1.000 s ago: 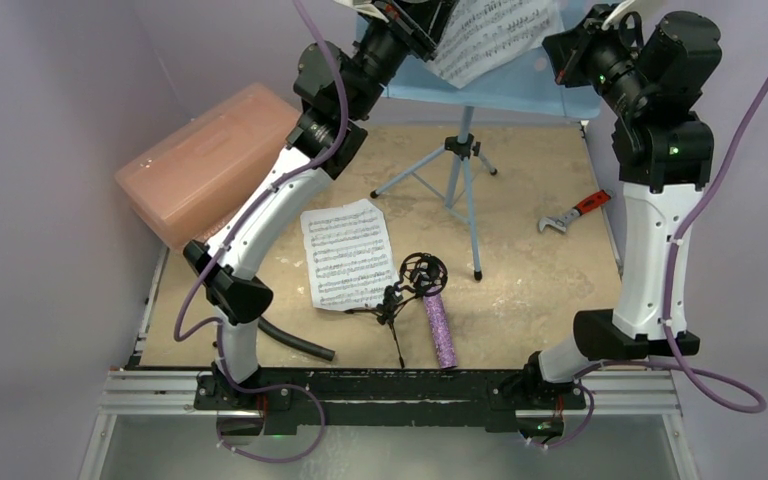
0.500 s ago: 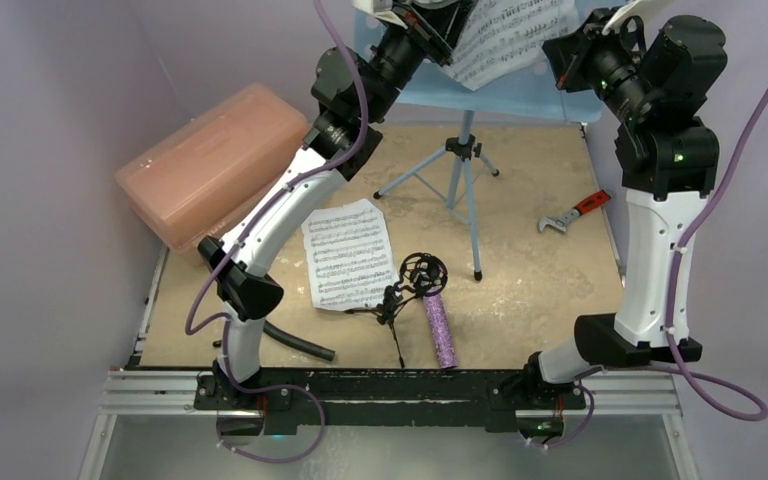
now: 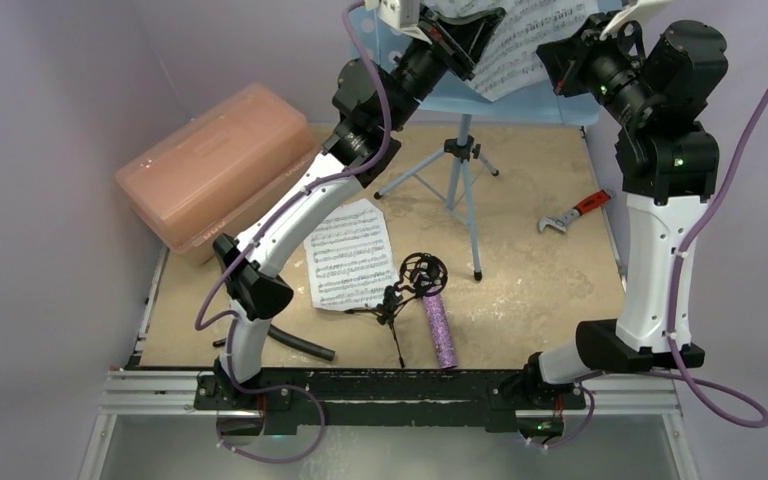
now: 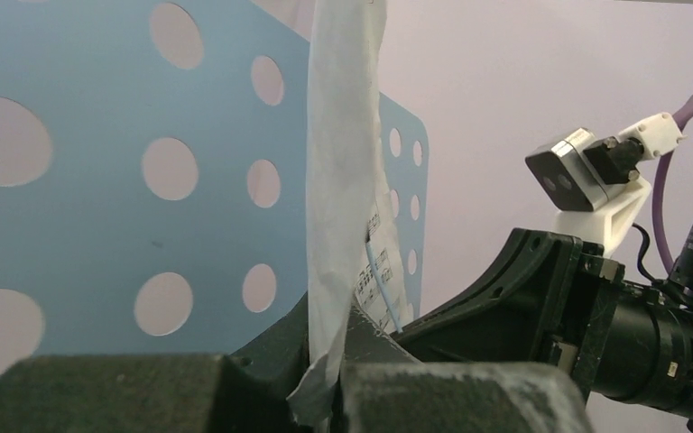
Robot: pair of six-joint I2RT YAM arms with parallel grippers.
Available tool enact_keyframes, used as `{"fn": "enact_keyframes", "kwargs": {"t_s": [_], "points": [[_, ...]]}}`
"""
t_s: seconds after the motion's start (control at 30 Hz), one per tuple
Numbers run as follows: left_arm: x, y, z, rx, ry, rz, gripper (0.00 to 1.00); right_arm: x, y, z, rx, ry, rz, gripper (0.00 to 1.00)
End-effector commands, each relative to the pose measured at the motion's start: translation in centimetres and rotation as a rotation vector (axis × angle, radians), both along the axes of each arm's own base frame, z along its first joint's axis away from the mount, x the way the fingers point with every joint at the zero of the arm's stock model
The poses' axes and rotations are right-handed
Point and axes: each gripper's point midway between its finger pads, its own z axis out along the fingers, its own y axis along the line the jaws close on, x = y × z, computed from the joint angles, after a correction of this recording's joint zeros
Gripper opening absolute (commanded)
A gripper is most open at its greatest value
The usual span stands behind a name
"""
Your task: Set up the instrument practice props
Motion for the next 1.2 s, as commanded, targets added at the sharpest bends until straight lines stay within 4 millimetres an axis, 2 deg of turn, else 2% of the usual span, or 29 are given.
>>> {"fn": "enact_keyframes", "kwargs": {"t_s": [0.0, 0.1, 0.27, 0.37, 0.53, 0.67, 0.77, 0.97, 1.17], "points": [[-2.3, 0.2, 2.5, -0.033, -0.096, -0.016, 0.0, -2.8, 0.7, 3.6, 0.009, -0.125, 0.049, 0.0], [-2.5, -0.4, 2.1, -0.019, -0.101, -0.03, 0.01, -2.8, 0.7, 3.6, 0.013, -0.125, 0.051, 0.0], [-2.4, -0.5, 1.6, 0.002, -0.089, -0.02, 0.23, -2.5, 0.8, 3.0, 0.018, -0.106, 0.054, 0.0], [-2.0, 0.3, 1.3, 0.01, -0.066, 0.022, 0.36, -2.4, 0.7, 2.8, 0.022, -0.096, 0.047, 0.0], [-1.8, 2.5, 1.2, 0.029, -0.032, 0.114, 0.4, -2.1, 0.5, 2.6, 0.035, -0.086, 0.033, 0.0], [-1.4, 3.8, 0.1, 0.048, 0.024, 0.167, 0.39, -1.9, 0.5, 2.5, 0.042, -0.08, 0.03, 0.0], [-2.0, 4.3, -0.2, 0.044, 0.032, 0.158, 0.37, -1.9, 0.5, 2.6, 0.048, -0.078, 0.03, 0.0], [-2.8, 4.3, -0.1, -0.002, 0.045, 0.101, 0.23, -2.1, 0.6, 2.8, 0.055, -0.081, 0.033, 0.0], [-3.0, 3.5, 1.1, -0.021, 0.025, 0.062, 0.0, -2.6, 0.5, 3.4, 0.056, -0.101, 0.034, 0.0]]}}
